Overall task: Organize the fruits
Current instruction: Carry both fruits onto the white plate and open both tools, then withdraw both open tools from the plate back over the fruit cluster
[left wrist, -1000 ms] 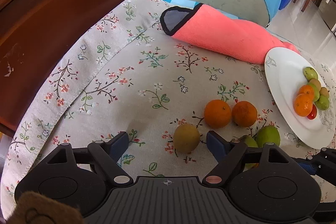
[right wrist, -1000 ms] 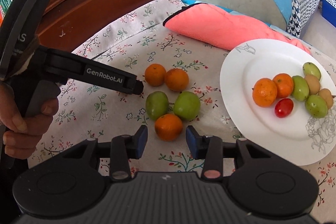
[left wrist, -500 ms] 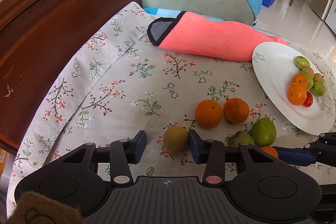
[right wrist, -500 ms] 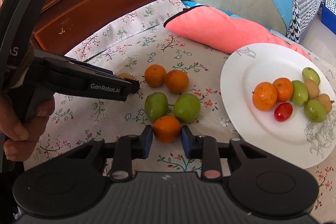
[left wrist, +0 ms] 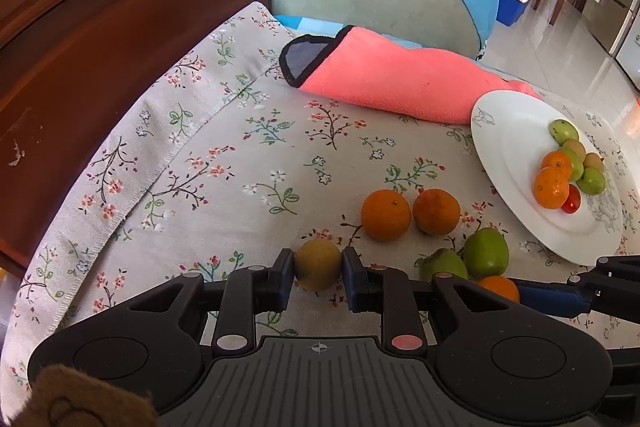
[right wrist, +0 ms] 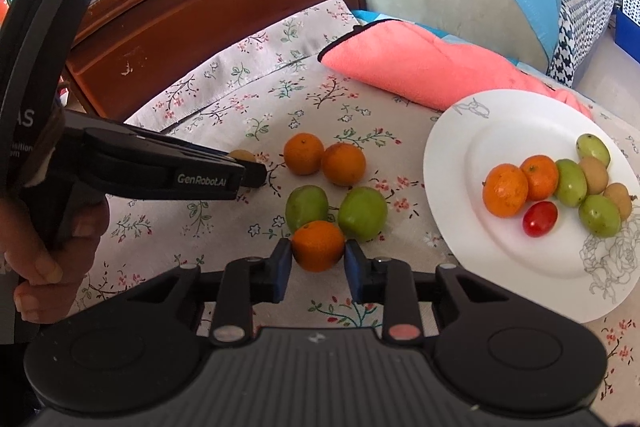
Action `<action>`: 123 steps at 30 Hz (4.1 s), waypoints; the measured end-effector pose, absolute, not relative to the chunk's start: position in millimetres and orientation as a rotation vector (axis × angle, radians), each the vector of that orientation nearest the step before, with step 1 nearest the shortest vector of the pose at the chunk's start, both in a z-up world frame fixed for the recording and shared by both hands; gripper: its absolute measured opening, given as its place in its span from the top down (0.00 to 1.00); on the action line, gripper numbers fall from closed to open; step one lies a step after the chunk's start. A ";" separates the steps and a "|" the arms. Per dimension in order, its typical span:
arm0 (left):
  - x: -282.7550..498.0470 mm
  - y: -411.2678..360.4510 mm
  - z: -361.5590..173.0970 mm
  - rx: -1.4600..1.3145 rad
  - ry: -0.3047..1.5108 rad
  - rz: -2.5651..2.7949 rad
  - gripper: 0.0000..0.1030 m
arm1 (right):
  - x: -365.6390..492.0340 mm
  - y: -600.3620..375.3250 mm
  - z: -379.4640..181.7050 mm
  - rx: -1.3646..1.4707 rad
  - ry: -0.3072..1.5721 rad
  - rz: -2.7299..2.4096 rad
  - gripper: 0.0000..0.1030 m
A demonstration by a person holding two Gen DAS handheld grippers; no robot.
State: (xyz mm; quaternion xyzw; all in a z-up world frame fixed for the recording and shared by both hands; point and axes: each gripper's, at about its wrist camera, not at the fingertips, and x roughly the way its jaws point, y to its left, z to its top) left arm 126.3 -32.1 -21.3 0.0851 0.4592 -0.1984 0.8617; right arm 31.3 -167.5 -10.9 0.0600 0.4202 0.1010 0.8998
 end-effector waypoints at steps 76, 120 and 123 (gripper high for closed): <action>118.0 -158.5 5.9 0.142 0.762 -0.703 0.77 | 66.1 -315.3 21.6 0.456 0.726 -0.104 0.72; 113.3 -80.4 55.8 0.112 0.751 -0.459 0.24 | 44.9 -286.6 29.5 0.456 0.710 -0.011 0.67; 111.5 -68.7 52.9 0.090 0.769 -0.436 0.24 | 41.5 -273.9 28.1 0.427 0.720 0.026 0.67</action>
